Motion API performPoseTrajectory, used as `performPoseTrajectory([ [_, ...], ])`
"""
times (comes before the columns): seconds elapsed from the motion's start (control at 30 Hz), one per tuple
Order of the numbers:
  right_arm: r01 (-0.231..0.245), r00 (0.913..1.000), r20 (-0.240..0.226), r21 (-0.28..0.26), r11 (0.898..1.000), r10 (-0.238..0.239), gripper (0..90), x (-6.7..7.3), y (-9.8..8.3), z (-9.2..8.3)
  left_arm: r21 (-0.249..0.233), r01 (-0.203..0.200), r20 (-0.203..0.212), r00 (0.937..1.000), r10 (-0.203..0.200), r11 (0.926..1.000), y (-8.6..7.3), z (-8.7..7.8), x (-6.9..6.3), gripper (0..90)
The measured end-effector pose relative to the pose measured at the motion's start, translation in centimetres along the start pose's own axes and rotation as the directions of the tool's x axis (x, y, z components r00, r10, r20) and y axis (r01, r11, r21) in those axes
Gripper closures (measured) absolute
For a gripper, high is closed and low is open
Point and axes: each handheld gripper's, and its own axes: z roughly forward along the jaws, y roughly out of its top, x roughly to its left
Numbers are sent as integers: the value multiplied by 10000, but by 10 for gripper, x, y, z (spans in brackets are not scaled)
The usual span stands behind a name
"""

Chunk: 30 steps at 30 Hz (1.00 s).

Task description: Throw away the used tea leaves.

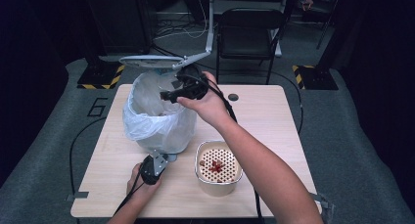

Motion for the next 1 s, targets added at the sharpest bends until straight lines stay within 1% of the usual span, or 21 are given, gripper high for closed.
performPoseTrajectory([
  [0.03, -7, 10000, 92, -58, 10000, 8, 411, -1, -1, 2, 7, -7, 1, 10000, 7, 10000, 0, 0, 0, 900],
  [0.07, -129, 9997, 185, -101, 9999, 131, 410, 0, -3, 4, -10, -69, -78, 9999, 68, 10000, 0, 0, 0, 900],
  [0.1, -114, 9997, 227, -113, 9999, 116, 406, -1, -4, 6, -21, -81, -109, 9999, 80, 10000, 0, 0, 0, 900],
  [0.17, -193, 9991, 378, -113, 9998, 197, 400, 1, -7, 11, -22, -57, -89, 9999, 57, 10000, 0, 0, 0, 900],
  [0.23, -297, 9987, 402, -182, 9994, 304, 362, 3, -10, 16, -32, -47, -79, 10000, 47, 10000, 0, 0, 0, 900],
  [0.27, -304, 9983, 483, -243, 9992, 315, 312, 4, -11, 19, -25, -54, -64, 10000, 54, 10000, 0, 0, 0, 900],
  [0.3, -376, 9970, 661, -349, 9987, 399, 187, 5, -13, 22, -30, -28, -62, 10000, 28, 10000, 0, 0, 0, 900],
  [0.33, -576, 9936, 950, -451, 9973, 617, 132, 7, -16, 26, -6, -51, -53, 10000, 51, 10000, 0, 0, 0, 900],
  [0.37, -640, 9918, 1081, -422, 9971, 682, 134, 7, -17, 27, -24, -50, -51, 10000, 50, 10000, 0, 0, 0, 900],
  [0.4, -656, 9891, 1285, -509, 9965, 717, 128, 7, -19, 28, -307, 24, -329, 9995, -34, 9995, -1, 3, -2, 900],
  [0.43, -725, 9877, 1342, -588, 9956, 799, 117, 6, -21, 28, -9, 5, -6, 10000, -5, 10000, 0, 0, 0, 900],
  [0.5, -1019, 9867, 1200, -720, 9922, 1100, 99, 4, -23, 27, -11, 13, -6, 10000, -13, 10000, 0, 0, 0, 900],
  [0.57, -1154, 9864, 1091, -700, 9909, 1226, 99, 2, -24, 24, -6, 12, -8, 10000, -12, 10000, 0, 0, 0, 900],
  [0.67, -1067, 9877, 1058, -822, 9909, 1151, 119, 0, -25, 16, -12, 29, 7, 10000, -29, 10000, 0, 0, 0, 900],
  [0.7, -1113, 9881, 975, -805, 9905, 1189, 124, 0, -26, 13, 3, 0, -2, 10000, 0, 10000, 0, 0, 0, 900],
  [0.8, -1057, 9898, 887, -697, 9920, 1117, 142, 0, -33, 2, -10, -37, -61, 10000, 37, 10000, 0, 0, 1, 900],
  [0.83, -940, 9907, 923, -668, 9933, 999, 142, -1, -36, -2, -31, -4, -65, 10000, 4, 10000, 0, 0, 1, 900],
  [0.87, -951, 9904, 954, -514, 9941, 996, 142, -1, -38, -6, -29, -87, -79, 9999, 86, 10000, 0, 0, 1, 900],
  [0.9, -892, 9907, 992, -471, 9949, 935, 147, -2, -41, -10, -7, -28, -56, 10000, 28, 10000, 0, 0, 1, 900],
  [0.93, -831, 9908, 1032, -455, 9955, 874, 152, -4, -44, -14, -30, -86, -94, 9999, 86, 10000, 0, 0, 2, 900],
  [1.0, -750, 9905, 1120, -458, 9961, 798, 172, -10, -51, -23, -37, -13, -1, 10000, 13, 10000, 0, 0, 2, 900],
])
